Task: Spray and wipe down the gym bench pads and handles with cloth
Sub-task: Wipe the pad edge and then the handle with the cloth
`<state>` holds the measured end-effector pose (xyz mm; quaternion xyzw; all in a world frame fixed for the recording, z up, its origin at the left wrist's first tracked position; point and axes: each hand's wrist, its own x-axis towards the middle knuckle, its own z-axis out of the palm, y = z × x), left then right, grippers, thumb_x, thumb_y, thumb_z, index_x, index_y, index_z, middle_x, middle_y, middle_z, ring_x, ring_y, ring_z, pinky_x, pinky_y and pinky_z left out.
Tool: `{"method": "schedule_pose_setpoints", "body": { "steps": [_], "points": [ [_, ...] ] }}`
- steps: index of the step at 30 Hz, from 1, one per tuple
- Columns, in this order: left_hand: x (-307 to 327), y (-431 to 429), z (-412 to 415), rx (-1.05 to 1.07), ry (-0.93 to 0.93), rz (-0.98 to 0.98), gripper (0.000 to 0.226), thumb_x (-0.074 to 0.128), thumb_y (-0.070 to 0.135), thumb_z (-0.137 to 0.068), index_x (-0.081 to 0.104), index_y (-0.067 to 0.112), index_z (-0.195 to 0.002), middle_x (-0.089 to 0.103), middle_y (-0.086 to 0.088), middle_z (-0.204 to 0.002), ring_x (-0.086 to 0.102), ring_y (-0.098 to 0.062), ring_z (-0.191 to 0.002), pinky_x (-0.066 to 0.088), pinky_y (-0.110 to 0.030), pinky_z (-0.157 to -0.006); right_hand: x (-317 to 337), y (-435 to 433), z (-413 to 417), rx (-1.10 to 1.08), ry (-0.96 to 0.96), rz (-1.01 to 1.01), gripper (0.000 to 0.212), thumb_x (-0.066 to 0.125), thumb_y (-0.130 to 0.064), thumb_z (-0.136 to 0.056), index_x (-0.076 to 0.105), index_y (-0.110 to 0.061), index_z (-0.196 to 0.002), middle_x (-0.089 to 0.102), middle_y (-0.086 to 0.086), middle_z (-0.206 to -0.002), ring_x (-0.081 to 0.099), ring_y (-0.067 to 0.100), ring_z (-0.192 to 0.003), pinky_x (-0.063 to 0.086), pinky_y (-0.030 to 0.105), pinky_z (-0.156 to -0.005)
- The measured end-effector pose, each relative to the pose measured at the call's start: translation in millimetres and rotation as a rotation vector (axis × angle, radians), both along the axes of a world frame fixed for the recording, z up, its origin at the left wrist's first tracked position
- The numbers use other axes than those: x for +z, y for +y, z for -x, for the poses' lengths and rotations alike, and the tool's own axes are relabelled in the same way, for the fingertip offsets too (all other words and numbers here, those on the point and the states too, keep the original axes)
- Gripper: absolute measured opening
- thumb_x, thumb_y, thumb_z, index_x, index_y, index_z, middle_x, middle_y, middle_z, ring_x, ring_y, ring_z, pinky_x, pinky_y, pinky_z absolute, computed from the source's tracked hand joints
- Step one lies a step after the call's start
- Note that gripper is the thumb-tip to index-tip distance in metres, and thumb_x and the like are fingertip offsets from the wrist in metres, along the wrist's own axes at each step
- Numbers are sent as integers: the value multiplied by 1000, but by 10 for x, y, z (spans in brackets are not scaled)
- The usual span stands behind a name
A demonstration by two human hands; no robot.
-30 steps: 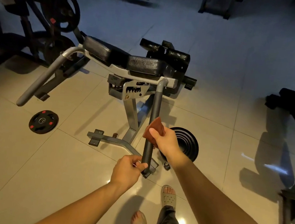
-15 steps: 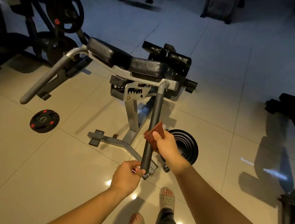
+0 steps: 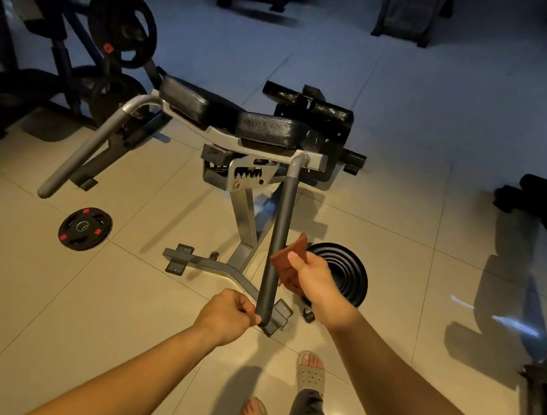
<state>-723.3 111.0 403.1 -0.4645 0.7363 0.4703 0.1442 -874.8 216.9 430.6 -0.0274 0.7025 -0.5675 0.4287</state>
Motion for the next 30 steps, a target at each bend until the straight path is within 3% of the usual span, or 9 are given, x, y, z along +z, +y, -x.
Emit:
{"method": "schedule_pose_setpoints", "body": {
  "steps": [3, 7, 12, 17, 20, 22, 26, 28, 30],
  "points": [
    [20, -71, 11, -25, -50, 24, 23, 89, 33, -75, 74, 18, -86, 74, 4, -85, 68, -14, -86, 56, -34, -86, -84, 50, -217, 117, 24, -10, 18, 54, -16, -105, 66, -13, -118, 73, 2, -103, 69, 17, -95, 55, 18, -65],
    [23, -111, 11, -66, -79, 49, 32, 91, 42, -70, 73, 23, -89, 74, 7, -89, 68, -12, -90, 57, -38, -90, -144, 217, -250, 248, 39, -124, 15, 57, -13, -104, 67, -2, -104, 71, 12, -90, 68, 22, -77, 58, 31, -66],
    [93, -113, 101, -120, -135, 115, 35, 91, 38, -73, 68, 25, -96, 70, 7, -97, 65, -13, -95, 53, -33, -89, -19, -256, 300, 62, 121, -57, 16, 59, -17, -102, 69, -5, -108, 72, 12, -90, 69, 24, -78, 58, 40, -74],
    [95, -142, 91, -124, -178, 88, 43, 93, 44, -68, 67, 26, -97, 70, 8, -97, 65, -12, -96, 54, -36, -94, 170, -850, 1077, -71, 269, -19, 19, 59, -27, -102, 67, -13, -113, 69, 6, -102, 66, 18, -90, 54, 22, -64],
    [76, -170, 77, -91, -195, 64, 46, 95, 44, -65, 67, 25, -97, 69, 7, -102, 64, -13, -100, 52, -34, -93, 215, -1089, 1214, -104, 328, -47, 32, 64, -31, -99, 67, -8, -121, 70, 8, -107, 66, 22, -98, 55, 32, -79],
    [71, -188, 80, -84, -172, 17, 42, 95, 36, -68, 68, 24, -98, 70, 5, -102, 64, -14, -99, 50, -31, -89, 164, -1023, 1148, -68, 318, -71, 29, 67, -30, -97, 67, -9, -117, 70, 6, -102, 66, 22, -96, 56, 35, -82],
    [117, -172, 192, -130, -115, -49, 30, 88, 9, -74, 75, 19, -99, 74, 1, -92, 68, -15, -92, 51, -24, -82, 160, -785, 1199, 76, 225, -127, 17, 65, -22, -99, 67, -6, -104, 73, 20, -95, 69, 29, -76, 58, 36, -62],
    [149, -157, 292, -129, -104, -36, 26, 90, 14, -69, 77, 18, -92, 75, 1, -86, 69, -16, -89, 55, -30, -85, 209, -816, 1312, 52, 207, -113, 13, 69, -22, -96, 67, -9, -98, 73, 20, -95, 72, 33, -80, 61, 41, -67],
    [169, -159, 379, -118, -118, 3, 34, 94, 29, -61, 73, 20, -88, 73, 3, -83, 69, -16, -86, 57, -36, -85, 254, -922, 1395, 5, 148, -90, 26, 76, -29, -91, 68, -10, -106, 73, 14, -98, 72, 29, -87, 62, 40, -68]
  ]
}}
